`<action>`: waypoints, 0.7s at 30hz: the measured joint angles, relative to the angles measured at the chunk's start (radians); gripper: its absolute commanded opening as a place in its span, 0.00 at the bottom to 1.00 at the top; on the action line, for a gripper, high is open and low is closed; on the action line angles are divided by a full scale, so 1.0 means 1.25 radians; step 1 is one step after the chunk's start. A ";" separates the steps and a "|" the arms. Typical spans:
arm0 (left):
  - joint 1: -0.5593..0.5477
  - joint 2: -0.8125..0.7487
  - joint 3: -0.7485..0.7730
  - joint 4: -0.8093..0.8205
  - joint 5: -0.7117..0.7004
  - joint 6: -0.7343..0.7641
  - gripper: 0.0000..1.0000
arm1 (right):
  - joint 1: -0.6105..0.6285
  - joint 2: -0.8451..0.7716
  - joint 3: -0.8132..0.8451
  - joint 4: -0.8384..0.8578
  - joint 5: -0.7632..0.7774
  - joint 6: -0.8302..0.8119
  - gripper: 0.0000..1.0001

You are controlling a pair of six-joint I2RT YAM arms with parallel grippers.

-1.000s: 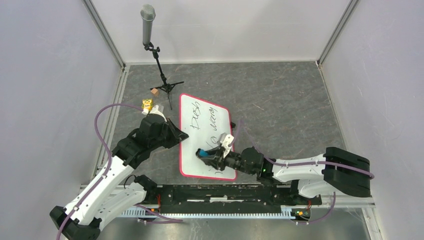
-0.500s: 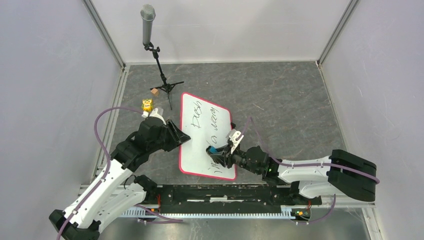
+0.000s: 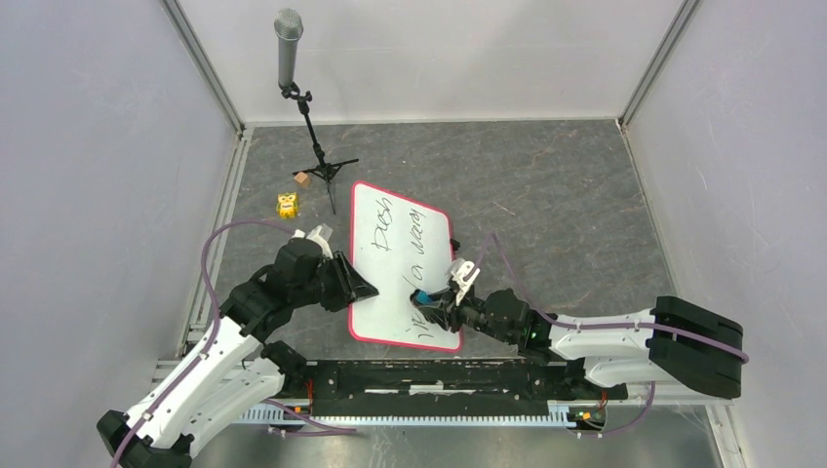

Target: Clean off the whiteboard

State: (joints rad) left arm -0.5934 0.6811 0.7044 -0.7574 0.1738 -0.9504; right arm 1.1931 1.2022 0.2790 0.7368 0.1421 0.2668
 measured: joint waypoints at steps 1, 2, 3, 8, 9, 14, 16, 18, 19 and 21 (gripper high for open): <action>-0.004 -0.004 -0.012 0.012 0.009 -0.001 0.31 | 0.000 -0.002 -0.009 0.006 0.000 -0.002 0.22; -0.007 -0.009 -0.022 0.023 0.017 -0.001 0.25 | 0.000 -0.005 -0.018 0.012 -0.001 -0.002 0.22; -0.009 -0.013 -0.028 0.033 0.022 -0.002 0.19 | 0.001 -0.006 -0.028 0.021 -0.002 -0.002 0.22; -0.022 -0.015 -0.031 0.070 0.039 -0.007 0.02 | 0.048 -0.002 -0.044 0.057 0.053 -0.029 0.22; -0.024 -0.014 -0.031 0.068 0.038 -0.008 0.02 | 0.060 0.002 -0.042 0.060 0.070 -0.039 0.21; -0.037 -0.016 -0.031 0.066 0.020 -0.017 0.02 | 0.126 0.023 -0.005 0.058 0.151 -0.098 0.22; -0.046 -0.020 -0.031 0.065 0.009 -0.023 0.02 | 0.155 0.035 0.031 0.056 0.159 -0.120 0.22; -0.052 -0.023 -0.031 0.064 0.001 -0.026 0.02 | 0.179 0.047 0.066 0.059 0.149 -0.134 0.21; -0.053 -0.025 -0.031 0.063 -0.003 -0.028 0.02 | 0.190 0.054 0.082 0.066 0.136 -0.137 0.22; -0.057 -0.028 -0.031 0.063 -0.011 -0.034 0.02 | 0.204 0.064 0.101 0.084 0.105 -0.137 0.22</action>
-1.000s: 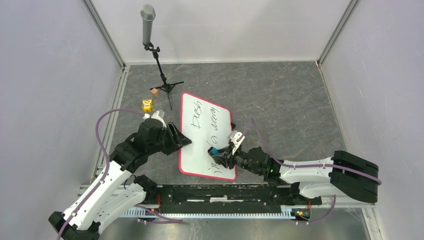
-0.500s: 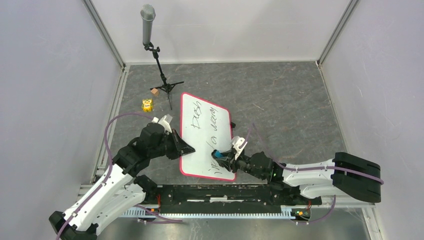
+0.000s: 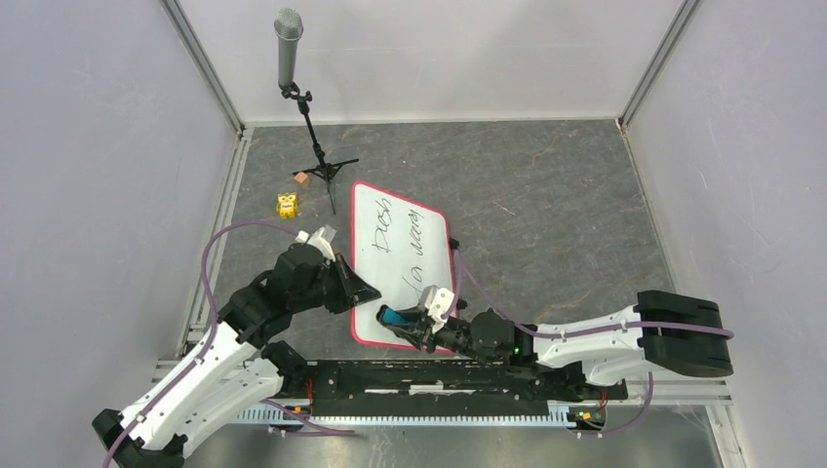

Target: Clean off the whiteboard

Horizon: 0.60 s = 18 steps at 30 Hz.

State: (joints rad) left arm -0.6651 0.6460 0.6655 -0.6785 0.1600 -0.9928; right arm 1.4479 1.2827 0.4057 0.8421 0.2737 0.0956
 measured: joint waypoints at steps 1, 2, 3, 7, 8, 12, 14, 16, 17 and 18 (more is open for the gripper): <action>0.000 -0.001 0.000 -0.001 -0.002 -0.004 0.02 | 0.005 0.004 0.002 0.016 -0.016 0.001 0.22; -0.001 -0.002 0.000 -0.003 -0.003 -0.008 0.02 | 0.006 0.006 0.001 0.023 -0.023 0.001 0.21; -0.002 -0.003 0.000 -0.004 -0.005 -0.009 0.02 | 0.006 0.007 -0.003 0.034 -0.026 0.004 0.21; -0.004 -0.005 0.000 -0.005 -0.014 -0.022 0.02 | 0.009 0.002 -0.067 0.107 -0.025 0.038 0.21; -0.004 -0.006 0.000 -0.005 -0.016 -0.025 0.02 | 0.010 -0.006 -0.096 0.125 -0.019 0.052 0.21; -0.004 -0.018 -0.001 -0.009 -0.025 -0.042 0.02 | 0.011 -0.049 -0.210 0.163 0.023 0.106 0.21; -0.004 -0.025 -0.003 -0.014 -0.031 -0.050 0.02 | 0.011 -0.071 -0.260 0.166 0.052 0.134 0.21; -0.004 -0.030 -0.004 -0.019 -0.036 -0.058 0.02 | 0.009 -0.097 -0.297 0.150 0.083 0.163 0.21; -0.004 -0.029 -0.004 -0.020 -0.038 -0.060 0.02 | 0.007 -0.110 -0.306 0.137 0.096 0.176 0.21; -0.004 -0.028 -0.004 -0.021 -0.040 -0.063 0.02 | 0.006 -0.122 -0.310 0.125 0.107 0.188 0.21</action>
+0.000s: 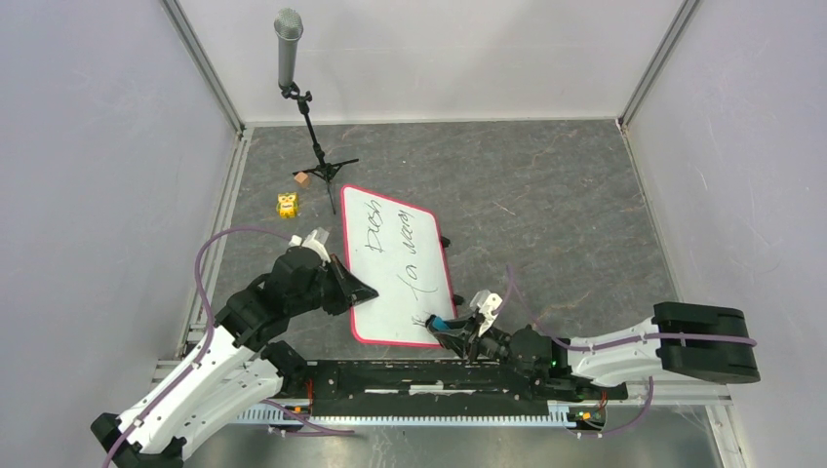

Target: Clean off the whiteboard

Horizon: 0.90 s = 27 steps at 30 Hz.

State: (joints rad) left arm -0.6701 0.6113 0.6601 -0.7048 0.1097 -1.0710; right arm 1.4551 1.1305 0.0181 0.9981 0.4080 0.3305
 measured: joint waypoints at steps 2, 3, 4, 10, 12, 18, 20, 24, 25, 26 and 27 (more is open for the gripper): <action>0.000 0.004 0.000 0.002 0.000 -0.002 0.02 | -0.004 -0.018 -0.001 -0.024 0.016 0.013 0.21; 0.000 0.005 0.000 0.003 0.001 -0.002 0.02 | -0.004 -0.024 -0.001 -0.035 0.020 0.015 0.21; 0.000 0.006 0.000 0.004 0.000 -0.002 0.02 | -0.005 -0.026 -0.001 -0.045 0.024 0.014 0.20; 0.000 0.005 -0.001 0.004 0.001 0.008 0.02 | -0.009 0.010 0.049 -0.078 -0.003 -0.042 0.21; 0.000 0.003 -0.004 0.008 0.003 0.009 0.02 | -0.009 0.025 0.097 -0.093 -0.015 -0.067 0.21; 0.001 0.000 -0.010 0.019 0.005 0.006 0.02 | 0.010 0.069 0.226 -0.059 -0.130 -0.090 0.21; 0.001 -0.002 -0.012 0.020 0.005 0.006 0.02 | 0.011 0.086 0.225 -0.032 -0.145 -0.088 0.21; 0.001 -0.005 -0.016 0.021 0.005 0.007 0.02 | -0.025 0.121 0.188 0.037 -0.154 -0.046 0.20; 0.001 -0.006 -0.017 0.022 0.005 0.007 0.02 | -0.045 0.127 0.164 0.065 -0.158 -0.024 0.20; 0.001 -0.007 -0.018 0.022 0.005 0.008 0.02 | -0.064 0.131 0.138 0.085 -0.158 -0.006 0.20; 0.001 -0.011 -0.021 0.023 0.005 0.008 0.02 | -0.089 0.135 0.100 0.113 -0.159 0.020 0.20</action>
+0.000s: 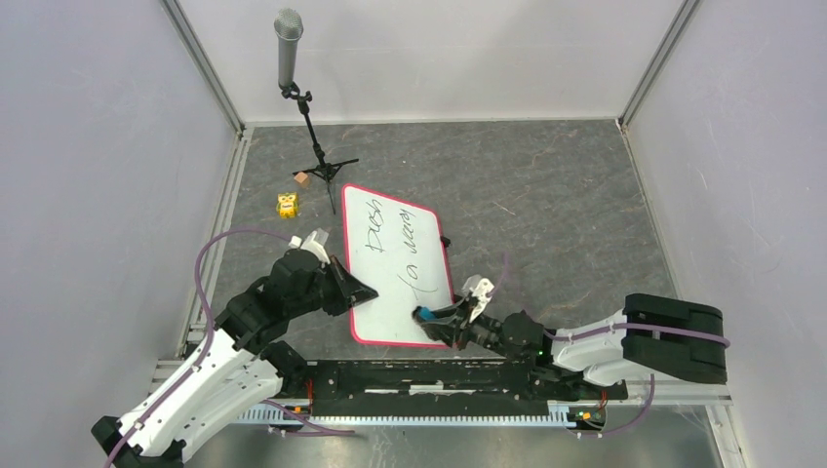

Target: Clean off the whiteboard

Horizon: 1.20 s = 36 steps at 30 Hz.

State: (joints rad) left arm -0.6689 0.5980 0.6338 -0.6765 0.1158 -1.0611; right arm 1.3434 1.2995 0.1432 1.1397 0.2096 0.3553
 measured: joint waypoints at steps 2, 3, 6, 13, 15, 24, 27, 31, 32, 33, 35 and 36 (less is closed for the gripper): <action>0.000 -0.008 -0.006 0.004 0.000 0.001 0.02 | -0.042 0.003 -0.064 0.025 0.002 0.041 0.20; 0.000 -0.013 -0.010 0.006 0.000 0.004 0.02 | -0.057 0.003 -0.082 0.025 0.008 0.058 0.20; 0.000 -0.023 -0.016 0.011 0.000 0.010 0.02 | -0.074 -0.005 -0.093 0.010 0.018 0.090 0.20; 0.005 -0.021 -0.025 0.025 0.000 0.024 0.02 | -0.054 0.001 -0.052 -0.045 0.038 0.061 0.20; 0.007 -0.023 -0.027 0.031 0.000 0.027 0.02 | -0.045 0.015 -0.010 -0.060 0.058 0.037 0.20; 0.008 -0.033 -0.039 0.044 -0.001 0.024 0.02 | 0.009 0.066 0.201 -0.132 0.032 -0.037 0.20; 0.009 -0.042 -0.046 0.044 -0.001 0.025 0.02 | -0.013 0.089 0.195 -0.095 0.012 -0.012 0.20; 0.009 -0.042 -0.046 0.047 -0.001 0.025 0.02 | -0.070 0.098 0.125 -0.015 -0.021 0.048 0.21; 0.009 -0.042 -0.046 0.047 -0.001 0.025 0.02 | -0.093 0.097 0.095 0.000 -0.020 0.060 0.21; 0.009 -0.042 -0.046 0.047 -0.001 0.025 0.02 | -0.116 0.095 0.065 0.009 -0.017 0.071 0.21; 0.009 -0.042 -0.046 0.049 0.000 0.025 0.02 | -0.170 0.094 0.009 0.015 -0.011 0.088 0.21; 0.009 -0.042 -0.046 0.050 0.001 0.025 0.02 | -0.188 0.095 -0.006 0.011 -0.008 0.091 0.21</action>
State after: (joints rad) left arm -0.6575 0.5461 0.5762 -0.6144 0.1173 -1.0294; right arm 1.1080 1.4178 0.1352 1.1538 0.2001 0.4694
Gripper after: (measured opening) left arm 0.102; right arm 0.318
